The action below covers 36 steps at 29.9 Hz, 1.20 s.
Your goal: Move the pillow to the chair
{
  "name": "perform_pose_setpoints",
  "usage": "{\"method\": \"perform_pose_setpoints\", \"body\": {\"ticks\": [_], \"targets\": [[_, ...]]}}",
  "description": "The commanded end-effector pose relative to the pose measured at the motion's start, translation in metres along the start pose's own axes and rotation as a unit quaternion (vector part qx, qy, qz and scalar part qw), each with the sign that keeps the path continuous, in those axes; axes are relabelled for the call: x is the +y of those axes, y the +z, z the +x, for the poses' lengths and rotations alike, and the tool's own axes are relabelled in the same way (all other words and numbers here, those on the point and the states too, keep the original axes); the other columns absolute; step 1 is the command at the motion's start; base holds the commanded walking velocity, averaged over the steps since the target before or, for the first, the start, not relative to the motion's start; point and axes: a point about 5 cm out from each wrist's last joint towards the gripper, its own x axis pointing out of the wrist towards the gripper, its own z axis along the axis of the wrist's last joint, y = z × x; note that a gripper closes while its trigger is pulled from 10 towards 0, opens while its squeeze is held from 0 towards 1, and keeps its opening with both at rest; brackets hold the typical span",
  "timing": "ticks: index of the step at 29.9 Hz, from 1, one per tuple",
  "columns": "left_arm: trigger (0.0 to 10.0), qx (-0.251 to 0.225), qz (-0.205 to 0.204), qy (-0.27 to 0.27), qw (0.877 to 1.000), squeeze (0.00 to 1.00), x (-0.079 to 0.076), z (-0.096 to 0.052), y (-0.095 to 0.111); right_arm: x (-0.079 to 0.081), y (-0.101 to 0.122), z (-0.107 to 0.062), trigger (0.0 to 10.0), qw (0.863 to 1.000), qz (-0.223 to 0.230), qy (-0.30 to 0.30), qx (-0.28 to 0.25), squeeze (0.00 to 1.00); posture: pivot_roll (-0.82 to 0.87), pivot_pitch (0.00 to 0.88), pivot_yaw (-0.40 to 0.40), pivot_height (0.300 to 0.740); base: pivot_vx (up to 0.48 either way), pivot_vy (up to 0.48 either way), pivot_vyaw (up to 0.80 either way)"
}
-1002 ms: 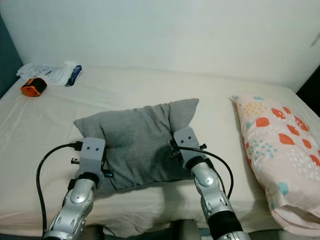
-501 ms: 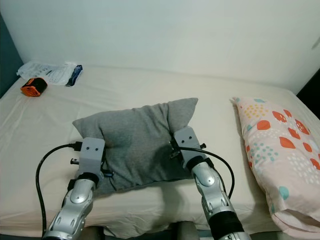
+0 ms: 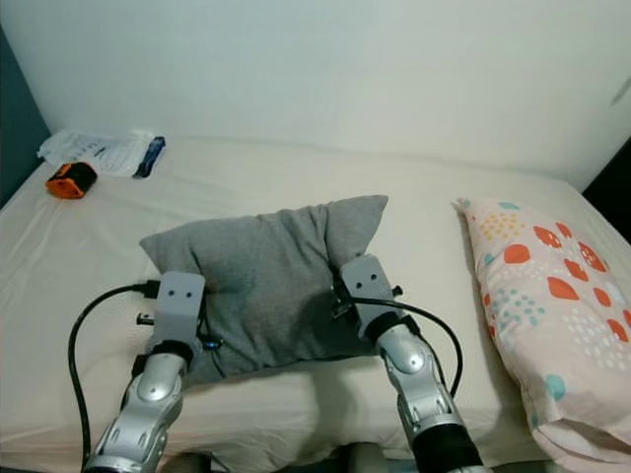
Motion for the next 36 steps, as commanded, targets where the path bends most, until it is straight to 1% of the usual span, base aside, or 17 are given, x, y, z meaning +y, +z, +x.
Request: {"method": "perform_pose_setpoints", "body": {"ticks": [1,13,21,25,28,29,36], "targets": [[10.0,-0.043,-0.004,-0.020,0.999,0.00,-0.0127,0.0005,0.0195,0.0179,0.0085,0.0032,10.0,0.998,-0.013,0.055,-0.024,0.00,0.03,0.000,-0.173,0.633,0.000,0.000,0.00],[10.0,-0.040,-0.003,-0.019,0.999,0.00,-0.0120,-0.0018,0.0174,0.0164,0.0096,0.0029,10.0,0.998,-0.021,0.055,-0.024,0.00,0.03,0.000,-0.174,0.633,0.000,0.000,0.00],[10.0,-0.040,-0.002,-0.020,0.999,0.00,-0.0125,-0.0019,0.0172,0.0176,0.0098,0.0020,10.0,0.998,-0.016,0.065,-0.022,0.00,0.03,0.000,-0.176,0.633,0.000,0.000,0.00],[10.0,-0.038,-0.010,-0.015,0.999,0.00,-0.0108,-0.0007,0.0175,0.0172,0.0123,0.0018,10.0,0.997,-0.013,0.069,-0.030,0.00,0.03,0.000,-0.179,0.633,0.000,0.000,0.00],[10.0,-0.039,-0.012,-0.012,0.999,0.00,-0.0099,0.0003,0.0180,0.0170,0.0158,0.0013,10.0,0.996,-0.005,0.072,-0.043,0.00,0.03,0.000,-0.179,0.642,0.000,0.000,0.00],[10.0,-0.040,-0.007,-0.017,0.999,0.00,-0.0112,0.0004,0.0183,0.0173,0.0174,0.0015,10.0,0.996,-0.002,0.075,-0.047,0.00,0.03,0.000,-0.180,0.652,0.000,0.000,0.00],[10.0,-0.040,-0.005,-0.017,0.999,0.00,-0.0111,0.0005,0.0178,0.0172,0.0182,0.0017,10.0,0.996,0.000,0.077,-0.050,0.00,0.03,0.000,-0.181,0.672,0.000,0.000,0.00]]}}
